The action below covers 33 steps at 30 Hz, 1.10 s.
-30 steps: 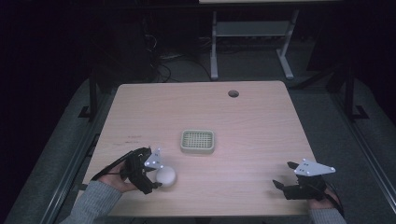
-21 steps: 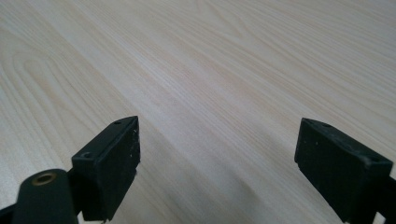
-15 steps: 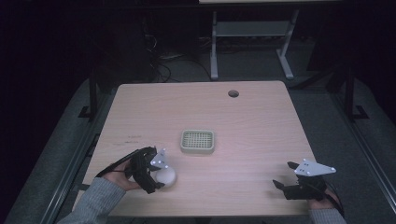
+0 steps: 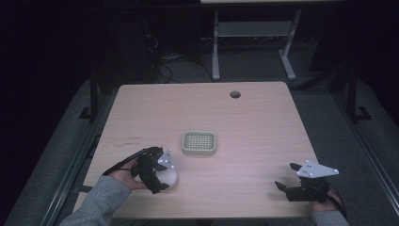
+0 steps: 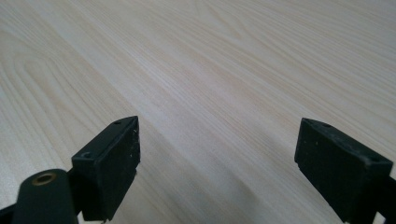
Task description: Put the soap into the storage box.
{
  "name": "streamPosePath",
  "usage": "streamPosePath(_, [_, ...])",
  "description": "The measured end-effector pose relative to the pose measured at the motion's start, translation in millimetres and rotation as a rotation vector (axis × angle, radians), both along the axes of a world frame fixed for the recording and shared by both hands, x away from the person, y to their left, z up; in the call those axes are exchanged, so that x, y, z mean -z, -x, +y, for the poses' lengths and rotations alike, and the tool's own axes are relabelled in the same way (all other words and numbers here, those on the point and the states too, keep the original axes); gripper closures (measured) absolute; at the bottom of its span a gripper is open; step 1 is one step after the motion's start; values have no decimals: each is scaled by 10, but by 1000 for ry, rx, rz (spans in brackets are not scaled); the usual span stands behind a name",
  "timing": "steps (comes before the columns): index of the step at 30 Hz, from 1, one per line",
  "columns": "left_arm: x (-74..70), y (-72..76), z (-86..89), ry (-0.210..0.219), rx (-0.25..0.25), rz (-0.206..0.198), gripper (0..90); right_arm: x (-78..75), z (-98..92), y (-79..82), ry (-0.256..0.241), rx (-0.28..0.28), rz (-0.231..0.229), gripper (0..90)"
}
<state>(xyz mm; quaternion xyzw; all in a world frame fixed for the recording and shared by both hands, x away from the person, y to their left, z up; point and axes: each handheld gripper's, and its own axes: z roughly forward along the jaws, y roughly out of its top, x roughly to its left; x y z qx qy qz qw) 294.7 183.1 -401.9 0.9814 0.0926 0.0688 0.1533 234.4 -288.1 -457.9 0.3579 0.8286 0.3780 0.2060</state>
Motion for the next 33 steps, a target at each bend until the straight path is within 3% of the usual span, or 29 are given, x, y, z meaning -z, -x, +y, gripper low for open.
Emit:
streamPosePath(14, [98,-44,-61,-56,4,17,165,-7,3,3,-2,-3,-2,137])
streamPosePath(33, [213,-102,-124,-99,12,75,165,-2,5,-3,-2,-8,-1,137])
